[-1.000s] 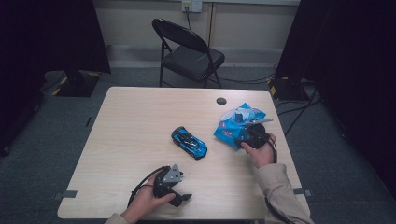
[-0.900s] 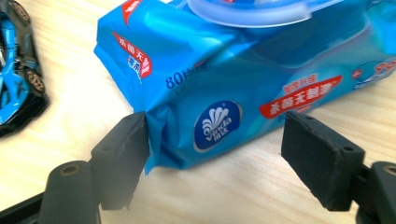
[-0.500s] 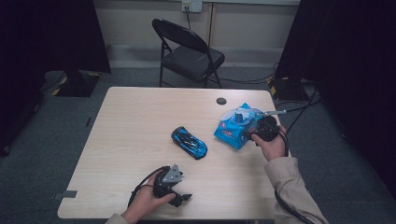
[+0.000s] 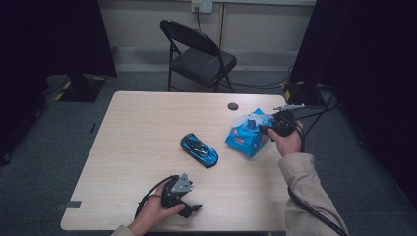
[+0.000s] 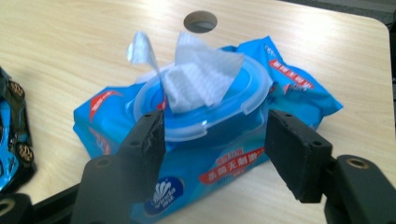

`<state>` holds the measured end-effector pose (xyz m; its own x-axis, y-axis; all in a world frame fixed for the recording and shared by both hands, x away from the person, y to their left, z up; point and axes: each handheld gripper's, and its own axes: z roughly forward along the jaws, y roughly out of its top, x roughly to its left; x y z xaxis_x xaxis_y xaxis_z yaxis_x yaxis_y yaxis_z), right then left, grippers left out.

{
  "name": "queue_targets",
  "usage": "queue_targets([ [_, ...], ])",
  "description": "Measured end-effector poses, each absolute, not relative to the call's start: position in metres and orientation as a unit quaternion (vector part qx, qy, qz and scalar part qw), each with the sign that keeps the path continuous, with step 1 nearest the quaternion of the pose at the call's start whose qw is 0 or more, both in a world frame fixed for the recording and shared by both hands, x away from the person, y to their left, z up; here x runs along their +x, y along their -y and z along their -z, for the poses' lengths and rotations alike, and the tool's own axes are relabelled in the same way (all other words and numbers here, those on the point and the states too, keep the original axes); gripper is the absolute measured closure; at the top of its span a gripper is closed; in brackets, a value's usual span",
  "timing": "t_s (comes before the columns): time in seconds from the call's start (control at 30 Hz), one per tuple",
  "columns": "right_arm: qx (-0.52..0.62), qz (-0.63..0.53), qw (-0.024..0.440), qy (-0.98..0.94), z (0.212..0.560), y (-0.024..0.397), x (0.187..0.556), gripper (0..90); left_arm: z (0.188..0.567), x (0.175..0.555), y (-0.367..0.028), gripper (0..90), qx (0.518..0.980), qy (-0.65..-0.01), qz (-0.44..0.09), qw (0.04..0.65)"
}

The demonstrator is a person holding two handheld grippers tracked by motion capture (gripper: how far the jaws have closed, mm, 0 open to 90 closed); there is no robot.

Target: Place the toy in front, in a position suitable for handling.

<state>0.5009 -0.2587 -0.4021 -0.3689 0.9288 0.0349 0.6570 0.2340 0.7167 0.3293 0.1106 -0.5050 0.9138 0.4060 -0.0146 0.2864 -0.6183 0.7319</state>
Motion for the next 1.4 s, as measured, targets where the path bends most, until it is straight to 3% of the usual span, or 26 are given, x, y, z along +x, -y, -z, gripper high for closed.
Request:
queue_targets([
  [0.27, 0.524, -0.320, 0.214, -0.759, 0.401, 0.256, 0.518, 43.7, 0.505, 0.330, -0.110, 11.4, 0.898, -0.192, -0.076, 0.390],
  [0.63, 0.521, -0.336, 0.192, -0.761, 0.413, 0.242, 0.534, 52.4, 0.505, 0.329, -0.110, 11.4, 0.898, -0.193, -0.077, 0.389],
  [1.03, 0.517, -0.339, 0.165, -0.769, 0.420, 0.234, 0.534, 89.0, 0.505, 0.329, -0.110, 11.4, 0.897, -0.193, -0.077, 0.390],
  [1.4, 0.533, -0.345, 0.162, -0.755, 0.404, 0.239, 0.532, 90.0, 0.505, 0.329, -0.110, 11.4, 0.898, -0.194, -0.076, 0.388],
])
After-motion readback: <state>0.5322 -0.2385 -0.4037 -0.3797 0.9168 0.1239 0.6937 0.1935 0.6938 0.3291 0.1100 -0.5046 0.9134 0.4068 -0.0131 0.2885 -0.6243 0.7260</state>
